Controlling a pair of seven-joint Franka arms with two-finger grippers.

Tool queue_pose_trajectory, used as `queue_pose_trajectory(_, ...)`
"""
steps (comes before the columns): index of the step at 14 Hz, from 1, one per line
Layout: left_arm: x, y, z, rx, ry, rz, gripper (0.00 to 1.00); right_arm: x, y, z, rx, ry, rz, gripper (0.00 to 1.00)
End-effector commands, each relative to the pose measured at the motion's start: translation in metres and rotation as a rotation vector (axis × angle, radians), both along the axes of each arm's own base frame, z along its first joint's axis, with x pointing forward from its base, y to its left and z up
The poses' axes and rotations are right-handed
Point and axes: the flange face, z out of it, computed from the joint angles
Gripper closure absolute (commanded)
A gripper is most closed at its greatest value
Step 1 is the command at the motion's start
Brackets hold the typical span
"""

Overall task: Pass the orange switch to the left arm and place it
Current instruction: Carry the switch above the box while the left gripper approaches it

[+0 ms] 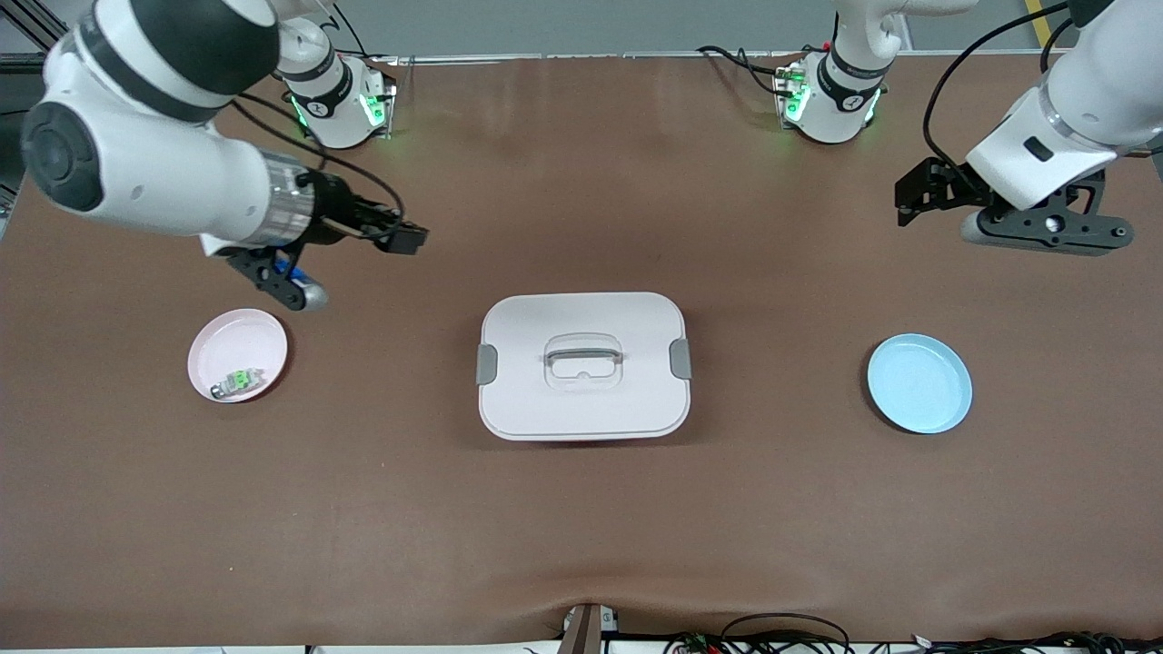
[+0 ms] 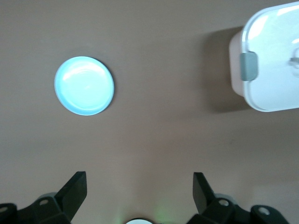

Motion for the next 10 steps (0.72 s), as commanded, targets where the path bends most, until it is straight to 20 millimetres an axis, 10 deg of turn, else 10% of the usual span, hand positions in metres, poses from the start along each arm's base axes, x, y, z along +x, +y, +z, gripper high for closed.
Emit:
queue_pose_trajectory(1,0.005,-0.012,-0.003,-0.113,0.008,0.009,0.00,0.004,0.036,0.005,0.066,0.075,-0.186,0.71)
queue_pose_trajectory(10,-0.007,-0.085,-0.014,-0.208,-0.027,-0.018,0.00,-0.026,0.183,-0.024,0.128,0.051,-0.490,0.72)
